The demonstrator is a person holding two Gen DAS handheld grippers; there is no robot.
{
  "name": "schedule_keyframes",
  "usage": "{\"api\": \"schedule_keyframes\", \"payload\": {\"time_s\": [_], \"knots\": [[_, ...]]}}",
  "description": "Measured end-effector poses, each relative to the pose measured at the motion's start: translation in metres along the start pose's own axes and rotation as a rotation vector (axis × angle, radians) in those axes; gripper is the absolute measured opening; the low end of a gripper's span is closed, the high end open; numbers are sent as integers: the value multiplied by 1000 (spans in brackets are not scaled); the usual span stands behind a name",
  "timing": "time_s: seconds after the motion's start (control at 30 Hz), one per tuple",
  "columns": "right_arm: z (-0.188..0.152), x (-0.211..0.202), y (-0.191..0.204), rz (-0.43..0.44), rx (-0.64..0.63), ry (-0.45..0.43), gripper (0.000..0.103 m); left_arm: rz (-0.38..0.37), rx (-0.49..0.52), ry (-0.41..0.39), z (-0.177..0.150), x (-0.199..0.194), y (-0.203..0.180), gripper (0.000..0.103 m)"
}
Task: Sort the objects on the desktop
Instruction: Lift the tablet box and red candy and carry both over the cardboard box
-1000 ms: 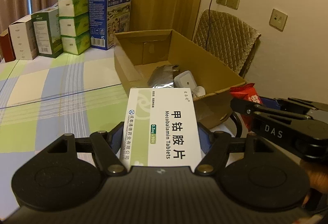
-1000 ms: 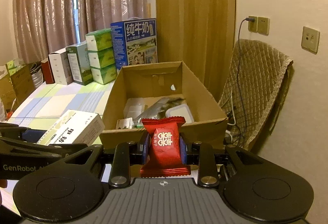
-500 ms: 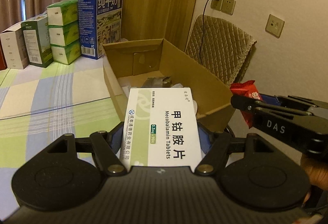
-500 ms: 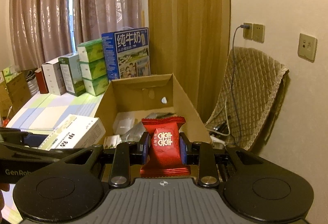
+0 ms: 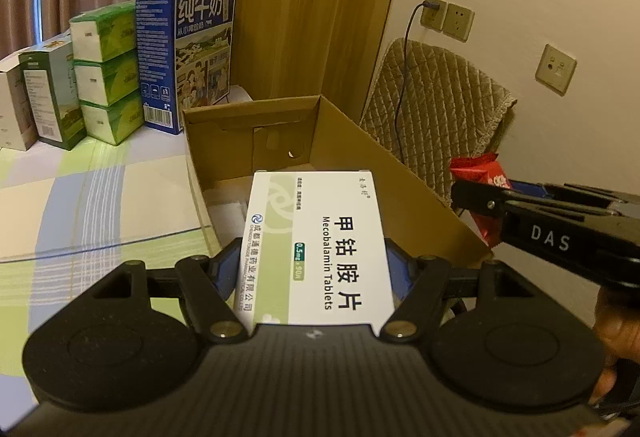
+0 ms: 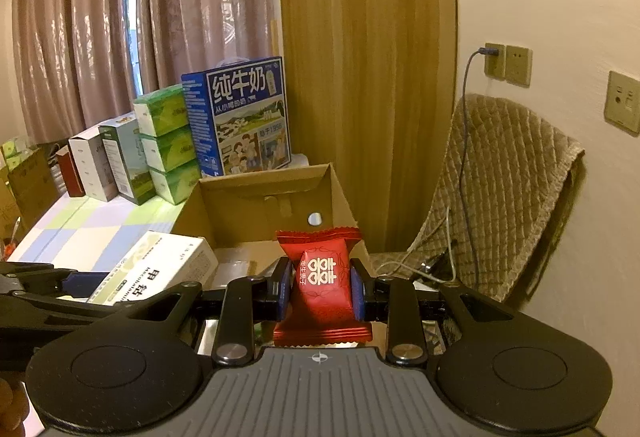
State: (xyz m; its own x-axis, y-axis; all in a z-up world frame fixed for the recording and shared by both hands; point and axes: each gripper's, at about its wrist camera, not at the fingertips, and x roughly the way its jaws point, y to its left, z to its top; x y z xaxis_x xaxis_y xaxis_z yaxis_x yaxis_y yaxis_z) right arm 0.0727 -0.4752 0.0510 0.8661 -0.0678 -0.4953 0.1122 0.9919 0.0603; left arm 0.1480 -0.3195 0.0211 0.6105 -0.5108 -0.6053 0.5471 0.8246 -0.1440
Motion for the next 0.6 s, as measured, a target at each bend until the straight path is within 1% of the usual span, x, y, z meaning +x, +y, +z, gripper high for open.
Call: {"api": "schedule_keyframes", "payload": {"time_s": [0.13,0.23,0.47,0.6], "knots": [[9,20,-6,16,11,22,27,19,-4,24,9,21,1,67],[16,35,-8,22,7,35,27,15,-27,38,16,37,6,67],[24,66,-10,24,0,58,27,25,-51,43,33,62,14,67],[27,75,-10,23,-3,60,27,29,-56,44,41,73,17,67]]}}
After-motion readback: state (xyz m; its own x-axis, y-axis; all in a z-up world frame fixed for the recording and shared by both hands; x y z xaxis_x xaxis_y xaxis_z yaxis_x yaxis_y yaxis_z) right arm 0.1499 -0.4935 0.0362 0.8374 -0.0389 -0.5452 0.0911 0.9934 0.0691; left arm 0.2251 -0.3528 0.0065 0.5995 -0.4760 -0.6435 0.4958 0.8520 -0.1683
